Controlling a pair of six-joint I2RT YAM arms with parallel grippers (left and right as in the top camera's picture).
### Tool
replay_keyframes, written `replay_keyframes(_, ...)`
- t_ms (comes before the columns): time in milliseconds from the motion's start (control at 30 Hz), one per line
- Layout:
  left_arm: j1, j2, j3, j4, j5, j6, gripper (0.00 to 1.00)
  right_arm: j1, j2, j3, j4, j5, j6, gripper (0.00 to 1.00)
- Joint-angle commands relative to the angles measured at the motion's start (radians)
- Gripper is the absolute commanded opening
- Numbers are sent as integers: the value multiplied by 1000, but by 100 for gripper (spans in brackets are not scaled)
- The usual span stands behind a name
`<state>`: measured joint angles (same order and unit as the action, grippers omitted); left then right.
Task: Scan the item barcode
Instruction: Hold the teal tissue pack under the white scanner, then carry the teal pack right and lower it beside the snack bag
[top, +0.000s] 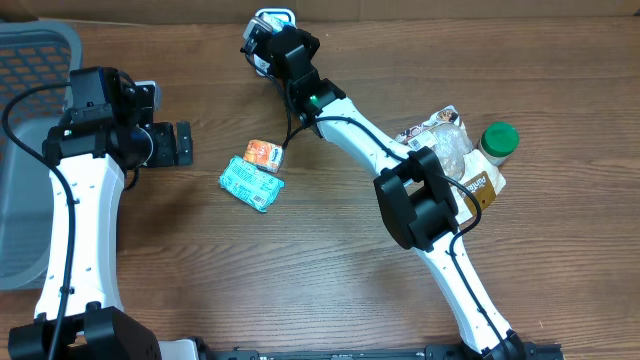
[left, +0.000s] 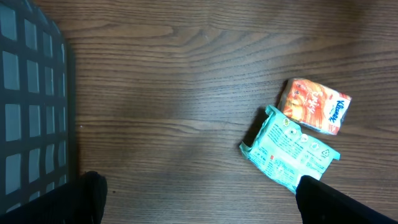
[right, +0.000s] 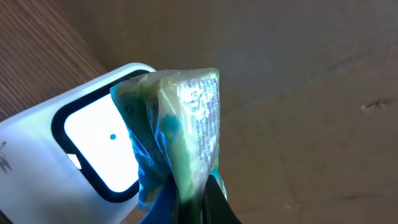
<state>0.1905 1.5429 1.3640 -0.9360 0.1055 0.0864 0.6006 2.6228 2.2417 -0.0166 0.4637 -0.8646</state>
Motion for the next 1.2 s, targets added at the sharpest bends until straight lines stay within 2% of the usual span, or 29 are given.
replay_keyframes(0, -1, 0, 7, 1, 15, 26, 99, 14, -45, 4, -1, 30, 0, 4)
replay_keyframes(200, -1, 0, 7, 1, 15, 26, 100, 15, -163, 4, -98, 23, 91, 4)
replay_keyframes(333, -1, 0, 7, 1, 15, 26, 99, 14, -280, 4, -250, -68, 167, 4)
replay_keyframes(433, -1, 0, 7, 1, 15, 26, 99, 13, -381, 4, -398, -132, 329, 4)
replay_keyframes(667, -1, 0, 7, 1, 15, 26, 99, -37, -610, 4, -830, -313, 899, 4)
replay_keyframes(800, -1, 0, 7, 1, 15, 26, 100, -92, -673, 4, -1067, -432, 1028, 4)
replay_keyframes(967, -1, 0, 7, 1, 15, 26, 99, -175, -671, 2, -1338, -467, 1160, 4)
replay_keyframes(1167, -1, 0, 7, 1, 15, 26, 100, -226, -627, -39, -1485, -457, 1199, 4)
